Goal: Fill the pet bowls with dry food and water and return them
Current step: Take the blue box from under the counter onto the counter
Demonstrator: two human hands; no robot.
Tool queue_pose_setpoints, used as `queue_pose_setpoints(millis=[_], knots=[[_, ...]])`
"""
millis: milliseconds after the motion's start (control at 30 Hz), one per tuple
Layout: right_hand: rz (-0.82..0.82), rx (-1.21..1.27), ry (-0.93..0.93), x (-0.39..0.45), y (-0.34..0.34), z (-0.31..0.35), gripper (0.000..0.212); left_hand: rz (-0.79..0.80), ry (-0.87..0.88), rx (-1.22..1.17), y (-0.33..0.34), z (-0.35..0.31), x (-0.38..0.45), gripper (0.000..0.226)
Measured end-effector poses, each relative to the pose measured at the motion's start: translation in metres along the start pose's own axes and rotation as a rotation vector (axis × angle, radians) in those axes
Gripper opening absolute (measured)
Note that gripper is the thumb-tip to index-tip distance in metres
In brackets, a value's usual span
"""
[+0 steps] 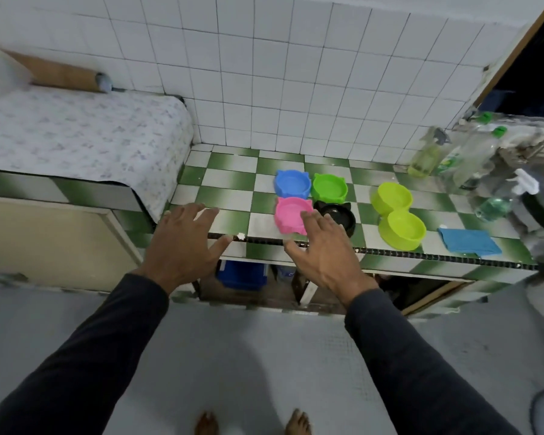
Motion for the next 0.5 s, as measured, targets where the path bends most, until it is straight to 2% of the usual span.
queue_pose_setpoints(millis=[233, 500], knots=[[0.014, -0.003, 0.038, -0.023, 0.034, 0.053, 0.076, 0.051, 0.071, 0.006, 0.006, 0.059, -0.020, 0.066], [0.150, 0.039, 0.110, -0.045, 0.084, 0.051, 0.077, 0.164, 0.044, -0.011, 0.061, 0.086, -0.036, 0.067]])
Point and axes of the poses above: each hand's wrist, its own x-axis towards the middle knuckle, its own y-axis out of the palm, z = x × y, the point moved 3 cm from there along x, towards the middle knuckle, and after that the axes turned 9 degrees about -z, right-handed, at the moved point
